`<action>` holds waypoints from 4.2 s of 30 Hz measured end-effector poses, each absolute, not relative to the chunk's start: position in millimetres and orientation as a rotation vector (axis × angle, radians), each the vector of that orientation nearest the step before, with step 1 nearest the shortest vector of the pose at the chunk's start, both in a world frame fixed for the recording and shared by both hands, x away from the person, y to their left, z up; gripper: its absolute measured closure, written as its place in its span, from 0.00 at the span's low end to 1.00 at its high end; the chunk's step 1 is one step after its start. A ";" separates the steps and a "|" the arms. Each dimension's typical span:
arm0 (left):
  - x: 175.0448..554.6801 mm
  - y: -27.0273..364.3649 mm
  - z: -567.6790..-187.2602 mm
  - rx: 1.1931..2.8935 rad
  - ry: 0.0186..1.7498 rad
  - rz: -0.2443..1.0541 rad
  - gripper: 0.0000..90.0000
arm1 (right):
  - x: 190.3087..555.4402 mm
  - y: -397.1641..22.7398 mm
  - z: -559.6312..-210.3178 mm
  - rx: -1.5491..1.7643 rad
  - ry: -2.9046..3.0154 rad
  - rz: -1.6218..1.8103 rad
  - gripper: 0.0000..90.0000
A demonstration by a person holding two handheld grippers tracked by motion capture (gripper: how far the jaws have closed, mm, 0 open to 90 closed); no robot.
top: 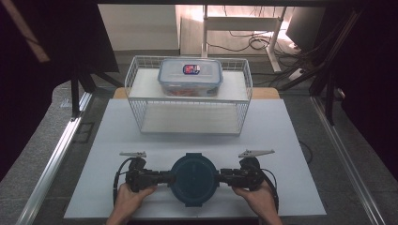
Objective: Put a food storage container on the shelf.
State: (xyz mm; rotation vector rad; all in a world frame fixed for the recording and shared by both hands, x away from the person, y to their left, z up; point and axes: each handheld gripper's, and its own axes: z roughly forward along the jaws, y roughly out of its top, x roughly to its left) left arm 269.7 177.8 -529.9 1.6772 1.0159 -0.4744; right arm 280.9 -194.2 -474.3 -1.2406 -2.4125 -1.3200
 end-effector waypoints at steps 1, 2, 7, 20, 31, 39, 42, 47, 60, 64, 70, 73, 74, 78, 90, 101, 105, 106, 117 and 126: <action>270.3 179.0 -531.8 1.672 1.020 -0.485 0.60 | 282.3 -196.0 -479.3 -1.244 -2.385 -1.305 0.59; 270.8 179.5 -532.6 1.671 1.018 -0.488 0.60 | 284.1 -197.2 -482.8 -1.241 -2.343 -1.303 0.58; 271.9 179.0 -532.0 1.682 1.002 -0.483 0.60 | 293.2 -191.6 -493.3 -1.208 -2.266 -1.284 0.53; 270.8 181.4 -536.2 1.666 1.007 -0.493 0.59 | 311.1 -194.5 -508.5 -1.212 -2.020 -1.263 0.58; 264.7 182.5 -536.8 1.619 1.024 -0.495 0.61 | 304.3 -196.0 -501.6 -1.233 -2.013 -1.243 0.63; 259.0 180.5 -527.1 1.606 1.060 -0.446 0.63 | 292.3 -194.1 -492.6 -1.243 -2.079 -1.270 0.64; 261.6 183.1 -524.7 1.576 1.056 -0.453 0.64 | 291.5 -192.6 -487.5 -1.238 -2.102 -1.291 0.64; 267.2 184.6 -511.0 1.581 1.049 -0.422 0.64 | 295.6 -190.7 -478.3 -1.220 -2.118 -1.328 0.64; 301.6 190.8 -445.9 1.578 0.991 -0.308 0.63 | 327.8 -180.7 -413.1 -1.179 -2.229 -1.441 0.63; 314.4 193.2 -419.3 1.571 0.975 -0.276 0.63 | 340.5 -178.8 -390.7 -1.165 -2.228 -1.483 0.63; 336.5 195.2 -379.9 1.572 0.951 -0.239 0.63 | 360.7 -177.0 -354.8 -1.145 -2.231 -1.544 0.63; 347.6 196.3 -363.6 1.571 0.933 -0.228 0.63 | 371.1 -176.4 -335.1 -1.137 -2.241 -1.580 0.63; 352.7 196.9 -356.3 1.570 0.926 -0.225 0.63 | 373.4 -176.1 -330.5 -1.137 -2.242 -1.587 0.63; 366.7 198.7 -334.0 1.566 0.911 -0.211 0.64 | 387.3 -174.5 -304.3 -1.132 -2.250 -1.624 0.63; 419.4 205.5 -281.2 1.550 0.892 -0.212 0.63 | 428.9 -168.8 -252.8 -1.145 -2.231 -1.706 0.63; 457.3 206.0 -262.8 1.548 0.910 -0.203 0.63 | 463.5 -168.0 -238.4 -1.201 -2.174 -1.726 0.63; 466.5 210.1 -265.9 1.522 0.917 -0.201 0.63 | 475.5 -164.4 -238.7 -1.218 -2.151 -1.731 0.63; 468.3 210.9 -267.0 1.514 0.920 -0.197 0.63 | 477.6 -163.8 -239.1 -1.220 -2.145 -1.732 0.63; 480.9 212.0 -279.6 1.453 0.983 -0.109 0.60 | 499.1 -155.3 -242.5 -1.282 -2.120 -1.760 0.58; 480.8 205.8 -278.8 1.454 1.054 0.019 0.57 | 510.6 -146.1 -249.1 -1.429 -2.177 -1.771 0.64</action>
